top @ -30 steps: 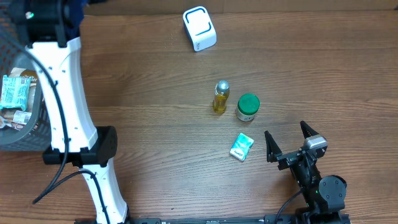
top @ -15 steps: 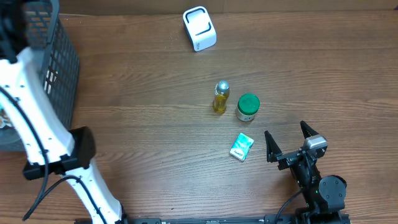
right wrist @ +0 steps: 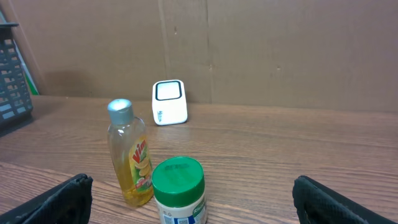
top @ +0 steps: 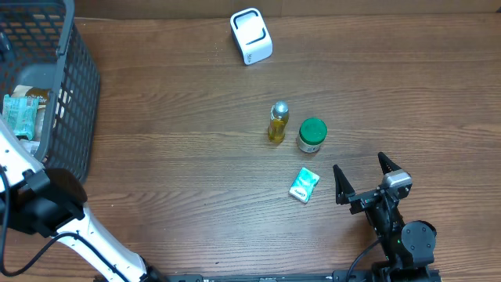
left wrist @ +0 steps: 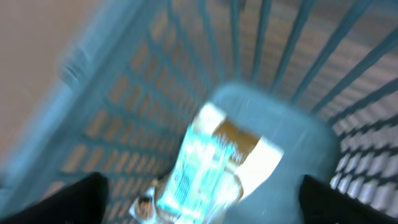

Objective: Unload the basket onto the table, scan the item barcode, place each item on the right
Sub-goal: 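Reach the left gripper into the basket and grasp the clear snack bag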

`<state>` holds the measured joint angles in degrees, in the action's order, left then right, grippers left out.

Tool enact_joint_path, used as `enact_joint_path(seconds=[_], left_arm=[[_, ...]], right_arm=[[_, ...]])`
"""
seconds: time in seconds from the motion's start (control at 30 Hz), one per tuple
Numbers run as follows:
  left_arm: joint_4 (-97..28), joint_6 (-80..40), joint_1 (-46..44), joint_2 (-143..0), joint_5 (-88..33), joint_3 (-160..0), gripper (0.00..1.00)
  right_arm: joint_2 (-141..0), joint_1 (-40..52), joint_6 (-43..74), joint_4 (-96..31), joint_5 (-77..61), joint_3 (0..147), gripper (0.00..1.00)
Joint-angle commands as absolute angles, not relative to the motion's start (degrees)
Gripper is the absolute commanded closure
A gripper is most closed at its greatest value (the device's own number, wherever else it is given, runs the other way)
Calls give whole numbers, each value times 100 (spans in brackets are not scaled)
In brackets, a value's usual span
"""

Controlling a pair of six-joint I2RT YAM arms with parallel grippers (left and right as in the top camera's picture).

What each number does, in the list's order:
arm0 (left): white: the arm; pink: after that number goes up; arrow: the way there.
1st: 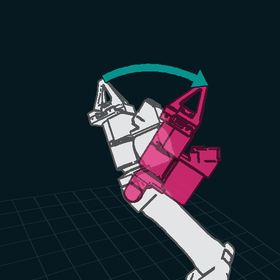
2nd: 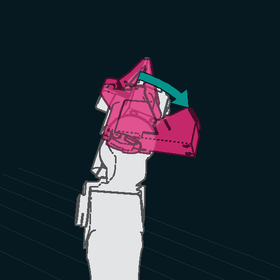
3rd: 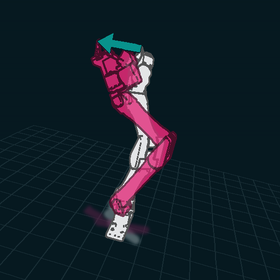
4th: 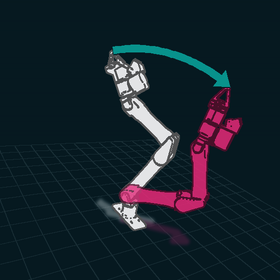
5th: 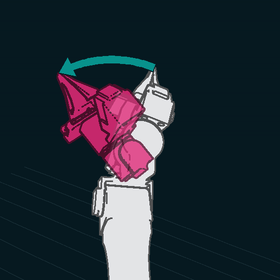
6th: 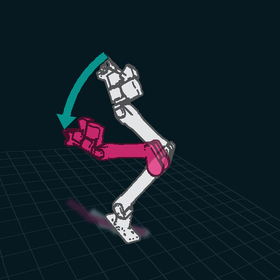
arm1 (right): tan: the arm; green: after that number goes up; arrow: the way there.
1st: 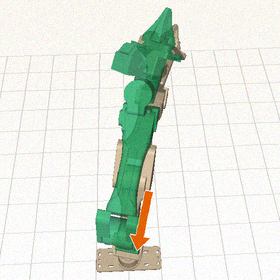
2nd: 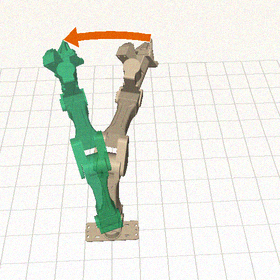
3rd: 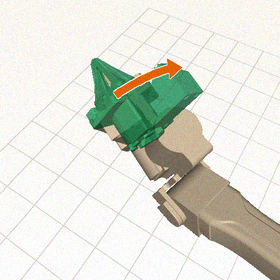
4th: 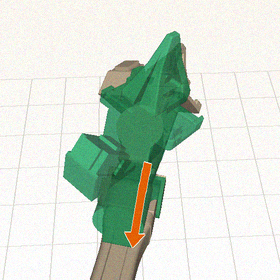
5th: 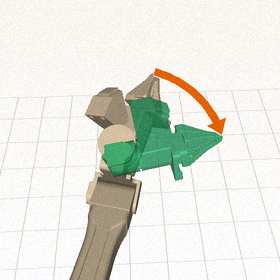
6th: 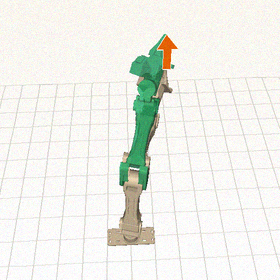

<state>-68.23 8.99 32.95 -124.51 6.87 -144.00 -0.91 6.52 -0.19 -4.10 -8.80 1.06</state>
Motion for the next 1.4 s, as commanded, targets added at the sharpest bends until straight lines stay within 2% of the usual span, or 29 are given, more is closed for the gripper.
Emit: enact_joint_path(seconds=[0.0,0.3,0.33,0.4,0.5,0.63,0.77,1.0,1.23,1.37], left_arm=[[-6906,1098,3374,-12440,650,-13804,22],[-6396,1466,3413,-12440,880,-12921,23],[-6313,1500,3417,-12440,926,-12750,27],[-6119,1664,3422,-12440,937,-12401,43],[-5780,1894,3420,-12440,943,-11852,52],[-5286,2191,3422,-12440,1092,-11201,53],[-4880,2189,3428,-12440,1662,-10772,50],[-4598,2187,3566,-12440,1647,-10401,49],[-4606,2141,3802,-12440,1361,-10250,66],[-4641,2141,3907,-12440,1304,-10245,92]], right_arm=[[-73,668,-5,-381,-908,45,0],[-73,668,-5,-381,-910,45,0],[-73,668,-5,-381,-910,45,0],[-73,668,-5,-381,-910,45,0],[-73,668,-5,-381,-910,45,0],[-73,668,-5,-381,-910,45,0],[-73,668,-5,-381,-910,45,0],[-73,668,-5,-381,-910,45,0],[-73,668,-5,-381,-910,45,0],[-73,668,-5,-381,-910,45,0]])
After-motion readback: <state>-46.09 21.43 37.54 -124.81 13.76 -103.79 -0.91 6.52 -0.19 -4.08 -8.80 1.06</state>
